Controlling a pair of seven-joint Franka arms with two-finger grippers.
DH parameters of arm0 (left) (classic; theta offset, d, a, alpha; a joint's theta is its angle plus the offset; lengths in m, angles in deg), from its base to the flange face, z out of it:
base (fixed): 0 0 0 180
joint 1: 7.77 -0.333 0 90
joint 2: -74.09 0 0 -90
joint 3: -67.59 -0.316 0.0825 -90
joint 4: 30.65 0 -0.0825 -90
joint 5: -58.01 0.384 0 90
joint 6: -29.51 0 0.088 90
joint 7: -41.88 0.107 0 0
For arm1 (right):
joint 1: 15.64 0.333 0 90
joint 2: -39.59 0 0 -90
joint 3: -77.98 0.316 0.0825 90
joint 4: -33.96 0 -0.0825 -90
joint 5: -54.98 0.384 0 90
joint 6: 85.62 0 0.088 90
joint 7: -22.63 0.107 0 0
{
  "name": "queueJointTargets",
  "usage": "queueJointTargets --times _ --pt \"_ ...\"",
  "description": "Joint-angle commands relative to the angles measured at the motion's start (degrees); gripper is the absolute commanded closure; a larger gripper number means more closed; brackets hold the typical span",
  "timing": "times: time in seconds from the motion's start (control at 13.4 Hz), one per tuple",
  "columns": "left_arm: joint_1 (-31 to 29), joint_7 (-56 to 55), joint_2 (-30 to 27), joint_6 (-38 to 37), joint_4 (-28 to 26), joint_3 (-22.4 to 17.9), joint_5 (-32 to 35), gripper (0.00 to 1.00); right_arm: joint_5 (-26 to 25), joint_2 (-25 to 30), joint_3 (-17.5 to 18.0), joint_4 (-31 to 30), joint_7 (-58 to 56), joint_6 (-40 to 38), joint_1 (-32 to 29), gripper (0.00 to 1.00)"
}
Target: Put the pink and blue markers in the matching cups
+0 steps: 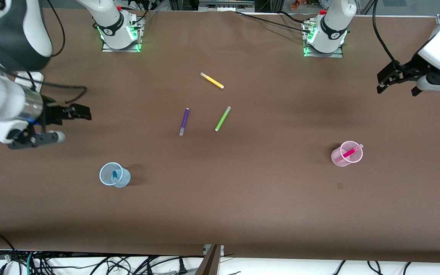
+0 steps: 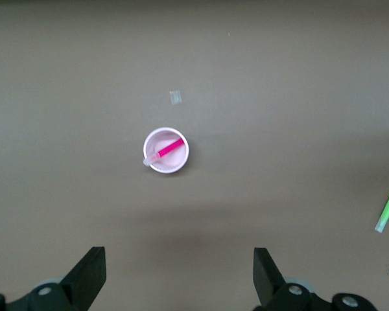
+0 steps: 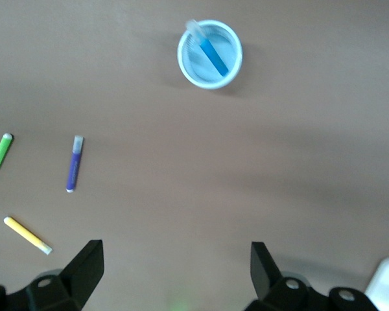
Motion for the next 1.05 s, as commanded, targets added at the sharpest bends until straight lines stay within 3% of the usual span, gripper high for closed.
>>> queueJointTargets --times 0.0,0.15,0.97 --pt "-0.87 -0.69 0.98 -0.83 0.78 2.01 2.42 0.00 -3.52 9.80 0.41 -8.26 0.32 -0.73 -1.46 0.00" --pt "-0.60 -0.60 1.25 -0.83 0.96 2.01 2.42 0.00 -6.95 11.39 0.24 -8.71 0.32 -0.82 -1.72 0.00" --pt "-1.66 -0.16 2.48 -0.74 1.13 1.39 0.40 0.00 -6.43 10.08 -0.03 -6.07 0.58 -2.40 -2.43 0.00"
